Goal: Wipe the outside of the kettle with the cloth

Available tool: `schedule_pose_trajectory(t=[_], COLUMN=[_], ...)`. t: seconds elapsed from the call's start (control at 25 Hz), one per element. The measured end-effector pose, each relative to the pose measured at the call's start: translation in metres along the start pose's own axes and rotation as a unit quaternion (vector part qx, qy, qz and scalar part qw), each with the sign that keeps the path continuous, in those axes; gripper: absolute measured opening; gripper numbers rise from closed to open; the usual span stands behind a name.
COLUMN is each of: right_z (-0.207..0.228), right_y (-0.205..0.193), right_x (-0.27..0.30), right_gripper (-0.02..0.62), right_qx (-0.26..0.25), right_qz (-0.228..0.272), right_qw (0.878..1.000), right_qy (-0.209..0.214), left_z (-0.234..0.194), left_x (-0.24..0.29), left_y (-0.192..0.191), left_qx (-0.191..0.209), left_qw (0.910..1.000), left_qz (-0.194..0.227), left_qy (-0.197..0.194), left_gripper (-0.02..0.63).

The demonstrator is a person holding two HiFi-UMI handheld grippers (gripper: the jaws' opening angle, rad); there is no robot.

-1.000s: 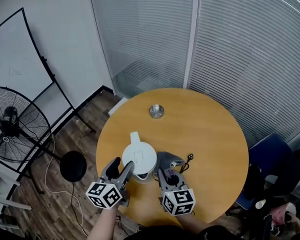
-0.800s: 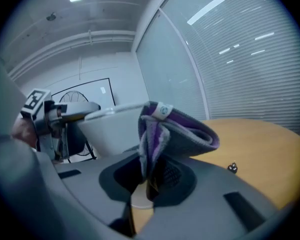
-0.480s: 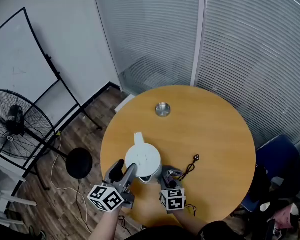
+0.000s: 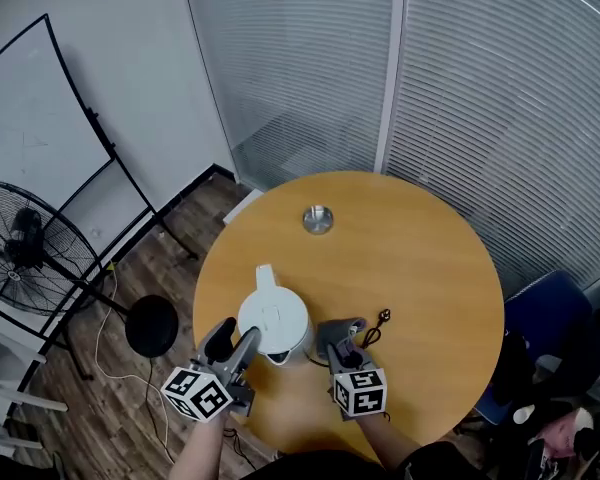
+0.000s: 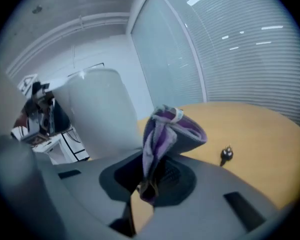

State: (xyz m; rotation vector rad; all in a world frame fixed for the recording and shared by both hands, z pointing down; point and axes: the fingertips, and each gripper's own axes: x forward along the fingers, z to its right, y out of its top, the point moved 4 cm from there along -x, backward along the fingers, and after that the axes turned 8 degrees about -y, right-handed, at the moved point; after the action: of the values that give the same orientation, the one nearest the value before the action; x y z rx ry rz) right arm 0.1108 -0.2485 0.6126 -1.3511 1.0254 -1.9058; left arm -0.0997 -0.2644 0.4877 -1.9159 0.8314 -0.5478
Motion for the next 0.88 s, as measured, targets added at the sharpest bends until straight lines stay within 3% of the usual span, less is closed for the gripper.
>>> schedule_pose_trajectory(t=[0.16, 0.28, 0.4, 0.56, 0.88], right_z=[0.005, 0.003, -0.006, -0.016, -0.007], right_y=[0.069, 0.110, 0.131, 0.125, 0.047], right_x=[-0.024, -0.045, -0.060, -0.049, 0.014], right_gripper=[0.041, 0.041, 0.041, 0.041, 0.041], right_qx=[-0.013, -0.017, -0.014, -0.022, -0.031], right_qz=[0.097, 0.165, 0.202, 0.177, 0.044], right_qw=[0.993, 0.980, 0.965, 0.963, 0.983], right_qy=[0.063, 0.110, 0.168, 0.200, 0.175], left_z=[-0.001, 0.000, 0.001, 0.001, 0.000], left_x=[0.002, 0.003, 0.002, 0.002, 0.000], left_y=[-0.001, -0.002, -0.004, -0.003, -0.005], left_qx=[-0.005, -0.011, -0.013, -0.020, -0.035], left_qw=[0.9999, 0.9999, 0.9997, 0.9995, 0.9986], left_qz=[0.010, 0.012, 0.017, 0.025, 0.040], left_qy=[-0.009, -0.005, -0.011, -0.002, 0.004], left_gripper=[0.256, 0.256, 0.256, 0.256, 0.256])
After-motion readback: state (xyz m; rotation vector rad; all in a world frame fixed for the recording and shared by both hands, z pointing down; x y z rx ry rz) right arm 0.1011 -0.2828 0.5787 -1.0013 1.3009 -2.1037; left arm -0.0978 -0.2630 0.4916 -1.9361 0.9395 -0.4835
